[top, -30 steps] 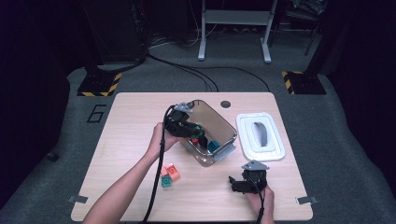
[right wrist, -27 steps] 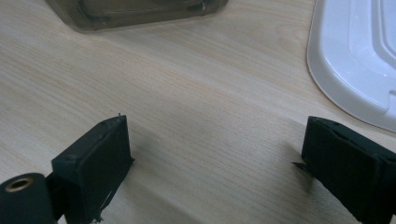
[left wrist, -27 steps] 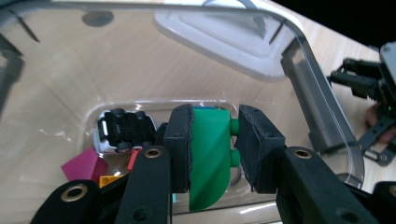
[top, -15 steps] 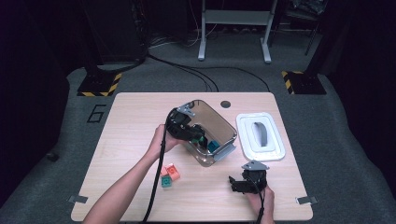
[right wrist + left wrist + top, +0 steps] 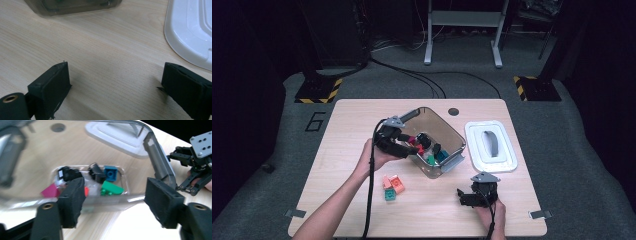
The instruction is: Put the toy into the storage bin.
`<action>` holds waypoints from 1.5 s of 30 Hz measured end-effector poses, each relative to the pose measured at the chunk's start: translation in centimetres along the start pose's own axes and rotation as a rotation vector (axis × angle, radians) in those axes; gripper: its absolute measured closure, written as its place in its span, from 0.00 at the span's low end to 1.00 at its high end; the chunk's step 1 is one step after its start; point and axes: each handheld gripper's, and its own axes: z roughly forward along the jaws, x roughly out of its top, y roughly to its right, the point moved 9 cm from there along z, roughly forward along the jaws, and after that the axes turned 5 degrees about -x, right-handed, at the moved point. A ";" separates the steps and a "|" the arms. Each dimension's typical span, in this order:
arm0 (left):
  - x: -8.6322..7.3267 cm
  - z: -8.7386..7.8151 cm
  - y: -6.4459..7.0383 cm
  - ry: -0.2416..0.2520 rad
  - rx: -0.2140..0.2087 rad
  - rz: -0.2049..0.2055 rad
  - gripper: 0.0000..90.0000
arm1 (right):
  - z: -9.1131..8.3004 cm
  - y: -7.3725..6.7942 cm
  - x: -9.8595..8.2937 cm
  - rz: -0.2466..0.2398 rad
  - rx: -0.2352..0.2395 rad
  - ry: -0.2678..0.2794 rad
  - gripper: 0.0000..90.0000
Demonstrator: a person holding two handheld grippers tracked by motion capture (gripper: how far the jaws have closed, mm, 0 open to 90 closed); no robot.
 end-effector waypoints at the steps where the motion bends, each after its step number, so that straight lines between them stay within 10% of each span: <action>1: -0.3 -0.6 -0.1 0.010 0.013 -0.006 0.31 | 0.0 0.0 0.0 0.006 -0.001 0.001 0.08; 10: -5.7 -3.4 -1.4 -0.009 0.136 -0.026 0.18 | 0.0 0.1 0.0 -0.007 0.002 -0.001 0.08; 21: -13.2 -0.2 -1.4 -0.124 0.166 -0.109 0.18 | 0.0 0.1 0.0 -0.006 0.000 -0.002 0.08; 45: -17.0 -1.0 -4.3 -0.166 0.213 -0.164 0.27 | 0.0 0.1 0.0 -0.005 -0.001 -0.001 0.08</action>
